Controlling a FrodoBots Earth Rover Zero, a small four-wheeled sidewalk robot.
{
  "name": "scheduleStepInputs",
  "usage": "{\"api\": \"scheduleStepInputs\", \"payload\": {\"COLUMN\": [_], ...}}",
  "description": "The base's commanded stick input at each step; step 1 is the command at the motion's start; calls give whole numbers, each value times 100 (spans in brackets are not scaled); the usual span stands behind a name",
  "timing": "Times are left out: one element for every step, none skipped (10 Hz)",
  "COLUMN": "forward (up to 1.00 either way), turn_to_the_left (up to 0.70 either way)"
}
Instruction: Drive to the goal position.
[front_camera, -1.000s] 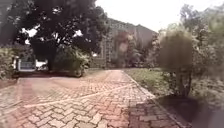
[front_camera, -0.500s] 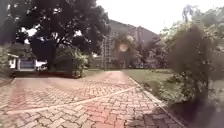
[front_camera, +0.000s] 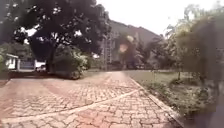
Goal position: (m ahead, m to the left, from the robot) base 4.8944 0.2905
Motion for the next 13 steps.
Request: {"api": "scheduleStepInputs", "payload": {"forward": [70, 70, 70, 70, 70, 70, 70, 70, 70, 70, 70, 70, 70], "turn_to_the_left": [0, 0, 0, 0, 0, 0, 0, 0, 0, 0, 0, 0, 0]}}
